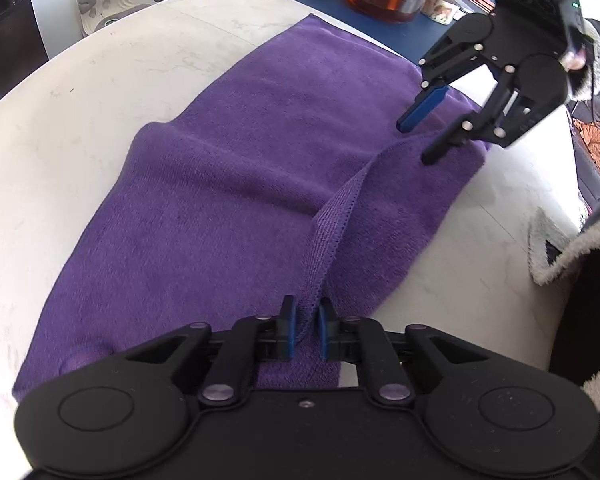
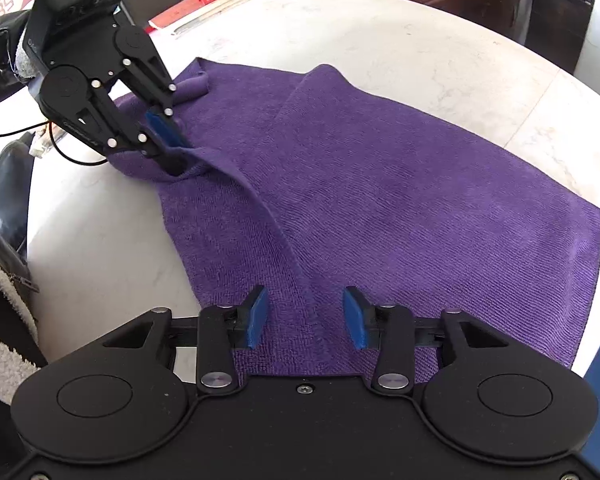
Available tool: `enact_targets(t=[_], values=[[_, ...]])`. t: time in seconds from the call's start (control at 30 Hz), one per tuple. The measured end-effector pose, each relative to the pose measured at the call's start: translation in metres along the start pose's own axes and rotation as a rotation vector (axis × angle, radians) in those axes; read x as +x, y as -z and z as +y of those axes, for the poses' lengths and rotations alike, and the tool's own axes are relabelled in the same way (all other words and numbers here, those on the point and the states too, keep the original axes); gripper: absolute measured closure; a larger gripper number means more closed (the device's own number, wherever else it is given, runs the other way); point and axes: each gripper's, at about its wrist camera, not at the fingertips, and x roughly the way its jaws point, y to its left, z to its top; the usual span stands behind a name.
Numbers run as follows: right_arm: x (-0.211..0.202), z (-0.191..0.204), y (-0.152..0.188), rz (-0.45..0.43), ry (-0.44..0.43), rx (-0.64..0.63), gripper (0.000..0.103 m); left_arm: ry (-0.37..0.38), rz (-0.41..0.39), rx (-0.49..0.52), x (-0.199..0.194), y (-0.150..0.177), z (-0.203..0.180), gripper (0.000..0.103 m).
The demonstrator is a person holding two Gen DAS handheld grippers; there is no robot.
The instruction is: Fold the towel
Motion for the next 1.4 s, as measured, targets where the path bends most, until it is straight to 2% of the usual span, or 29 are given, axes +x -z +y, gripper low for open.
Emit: enact_targets(t=[0.17,0.2,0.33,0.53,0.57,0.73,0.8,0.9,1.07,1.13,1.23,1.4], values=[[0.002,0.007,0.003,0.037,-0.003,-0.037,0.069,-0.010,-0.003,-0.006,-0.006,0.008,-0.010,0.094],[0.002,0.009,0.003,0.044,0.000,-0.051,0.078,-0.017,-0.002,-0.004,-0.007,0.010,-0.013,0.094],[-0.001,0.023,0.010,0.078,0.025,-0.106,0.090,-0.050,0.007,0.013,-0.008,0.021,-0.026,0.094],[0.000,0.045,0.023,0.093,0.097,-0.177,0.089,-0.116,-0.005,0.065,-0.008,0.035,-0.047,0.092],[0.001,0.049,0.025,0.093,0.108,-0.187,0.086,-0.122,-0.004,0.065,-0.007,0.036,-0.047,0.091],[0.004,0.057,0.029,0.085,0.141,-0.219,0.087,-0.149,-0.019,0.053,-0.005,0.040,-0.047,0.090],[0.004,0.060,0.032,0.082,0.164,-0.234,0.097,-0.159,-0.025,0.036,-0.008,0.042,-0.048,0.091],[-0.005,0.068,0.033,0.048,0.206,-0.236,0.100,-0.195,-0.045,0.021,-0.018,0.044,-0.053,0.095],[-0.037,0.079,0.026,-0.076,0.276,-0.196,0.101,-0.256,-0.185,-0.070,-0.061,0.048,-0.059,0.097],[-0.047,0.078,0.014,-0.121,0.310,-0.198,0.101,-0.270,-0.265,-0.114,-0.080,0.043,-0.055,0.098],[-0.061,0.075,-0.005,-0.189,0.360,-0.202,0.101,-0.312,-0.343,-0.154,-0.099,0.035,-0.046,0.099],[-0.080,0.071,-0.041,-0.292,0.440,-0.226,0.101,-0.384,-0.433,-0.227,-0.122,0.015,-0.019,0.099]])
